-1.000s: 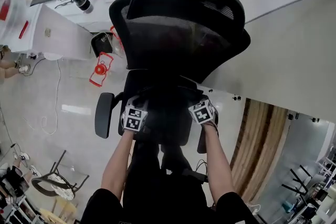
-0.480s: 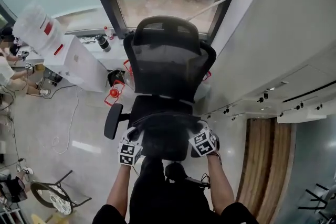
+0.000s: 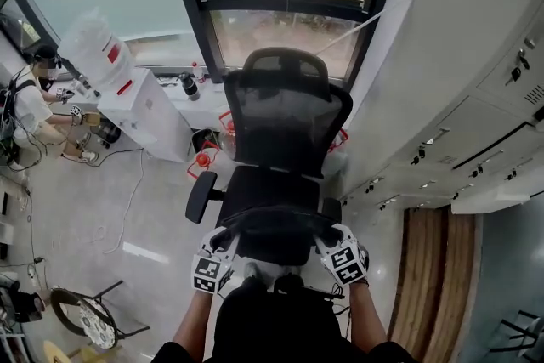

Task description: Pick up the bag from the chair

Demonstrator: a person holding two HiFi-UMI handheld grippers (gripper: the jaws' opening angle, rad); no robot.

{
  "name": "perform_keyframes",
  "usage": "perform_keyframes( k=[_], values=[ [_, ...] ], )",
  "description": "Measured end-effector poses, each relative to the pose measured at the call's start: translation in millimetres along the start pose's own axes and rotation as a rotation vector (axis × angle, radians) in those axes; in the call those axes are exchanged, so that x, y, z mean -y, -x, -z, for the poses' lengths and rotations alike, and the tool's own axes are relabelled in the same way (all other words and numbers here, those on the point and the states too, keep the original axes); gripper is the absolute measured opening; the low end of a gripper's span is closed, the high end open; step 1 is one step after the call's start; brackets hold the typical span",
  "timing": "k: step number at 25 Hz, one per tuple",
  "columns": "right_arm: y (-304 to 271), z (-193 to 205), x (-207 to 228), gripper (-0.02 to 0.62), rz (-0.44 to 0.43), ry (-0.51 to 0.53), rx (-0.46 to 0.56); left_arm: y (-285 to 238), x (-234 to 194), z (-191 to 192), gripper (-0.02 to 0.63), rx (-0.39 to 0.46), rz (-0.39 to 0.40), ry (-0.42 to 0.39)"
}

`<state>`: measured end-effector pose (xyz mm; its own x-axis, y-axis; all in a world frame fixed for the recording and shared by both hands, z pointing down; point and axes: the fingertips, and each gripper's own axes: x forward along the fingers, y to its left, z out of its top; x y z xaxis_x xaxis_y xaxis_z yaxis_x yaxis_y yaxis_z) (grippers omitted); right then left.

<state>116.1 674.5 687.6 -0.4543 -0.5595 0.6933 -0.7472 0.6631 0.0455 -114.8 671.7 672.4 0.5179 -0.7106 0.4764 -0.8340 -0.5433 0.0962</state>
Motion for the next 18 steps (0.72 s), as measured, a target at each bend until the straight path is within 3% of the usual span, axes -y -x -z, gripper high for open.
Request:
perform_keyframes(
  k=[8,18],
  values=[
    [29,-15,-43,0.108,0.030,-0.016,0.012,47,-3,-4,0.077,0.038,0.039,-0.015],
    [23,-15,-75,0.104,0.053,-0.057,-0.023,60,-22,6,0.075,0.032,0.084,-0.015]
  ],
)
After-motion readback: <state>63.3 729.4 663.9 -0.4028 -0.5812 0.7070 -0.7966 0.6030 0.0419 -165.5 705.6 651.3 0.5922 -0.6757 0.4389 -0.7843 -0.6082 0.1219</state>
